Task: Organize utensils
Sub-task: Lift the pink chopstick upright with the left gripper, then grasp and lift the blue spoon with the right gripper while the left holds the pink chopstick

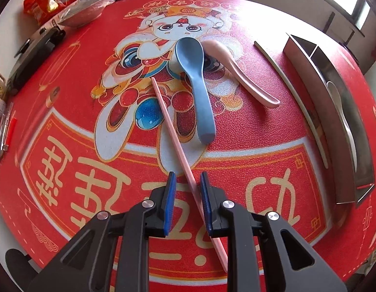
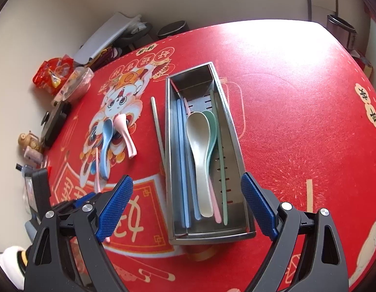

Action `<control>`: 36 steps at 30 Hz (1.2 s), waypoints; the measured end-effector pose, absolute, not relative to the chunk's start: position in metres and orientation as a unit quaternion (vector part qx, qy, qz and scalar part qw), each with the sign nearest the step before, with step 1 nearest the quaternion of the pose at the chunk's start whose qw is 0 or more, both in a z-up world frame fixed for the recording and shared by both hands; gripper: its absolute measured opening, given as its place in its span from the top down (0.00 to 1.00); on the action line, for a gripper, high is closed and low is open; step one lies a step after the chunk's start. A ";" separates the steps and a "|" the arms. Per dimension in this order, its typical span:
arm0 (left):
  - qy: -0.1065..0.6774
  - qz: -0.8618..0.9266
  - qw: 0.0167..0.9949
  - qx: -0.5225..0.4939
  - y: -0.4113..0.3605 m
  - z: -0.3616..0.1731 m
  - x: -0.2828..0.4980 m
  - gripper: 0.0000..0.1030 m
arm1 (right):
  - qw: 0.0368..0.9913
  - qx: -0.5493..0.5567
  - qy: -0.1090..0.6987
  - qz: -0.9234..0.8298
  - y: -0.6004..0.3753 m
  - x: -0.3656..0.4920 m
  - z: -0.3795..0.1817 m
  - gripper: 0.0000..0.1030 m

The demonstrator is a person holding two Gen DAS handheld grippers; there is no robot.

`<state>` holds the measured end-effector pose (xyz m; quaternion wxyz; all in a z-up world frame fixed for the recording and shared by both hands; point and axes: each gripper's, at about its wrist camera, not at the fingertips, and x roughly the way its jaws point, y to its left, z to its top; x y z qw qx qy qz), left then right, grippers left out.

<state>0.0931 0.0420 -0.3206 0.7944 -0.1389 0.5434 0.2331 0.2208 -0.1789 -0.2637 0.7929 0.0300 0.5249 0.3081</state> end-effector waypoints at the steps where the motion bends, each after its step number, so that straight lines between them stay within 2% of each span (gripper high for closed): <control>1: 0.541 0.235 0.795 -0.141 0.041 -0.321 0.093 0.82 | 0.793 0.029 0.524 0.308 -0.179 0.220 -0.263 0.16; 6: 0.535 0.231 0.799 -0.151 0.043 -0.319 0.089 0.82 | 0.792 0.031 0.530 0.301 -0.182 0.220 -0.267 0.15; 7: 0.532 0.226 0.801 -0.155 0.045 -0.319 0.088 0.84 | 0.792 0.031 0.531 0.300 -0.181 0.220 -0.268 0.15; 8: 0.529 0.223 0.803 -0.160 0.046 -0.318 0.086 0.90 | 0.793 0.029 0.530 0.299 -0.181 0.219 -0.268 0.15; 11: 0.521 0.218 0.804 -0.188 0.057 -0.319 0.078 0.94 | 0.794 0.023 0.528 0.300 -0.177 0.217 -0.267 0.15; 22: 0.468 0.247 0.809 -0.254 0.108 -0.302 0.044 0.95 | 0.779 0.006 0.547 0.306 -0.143 0.209 -0.271 0.15; 36: 0.420 0.237 0.845 -0.230 0.149 -0.266 0.013 0.95 | 0.757 -0.085 0.532 0.370 -0.036 0.194 -0.273 0.16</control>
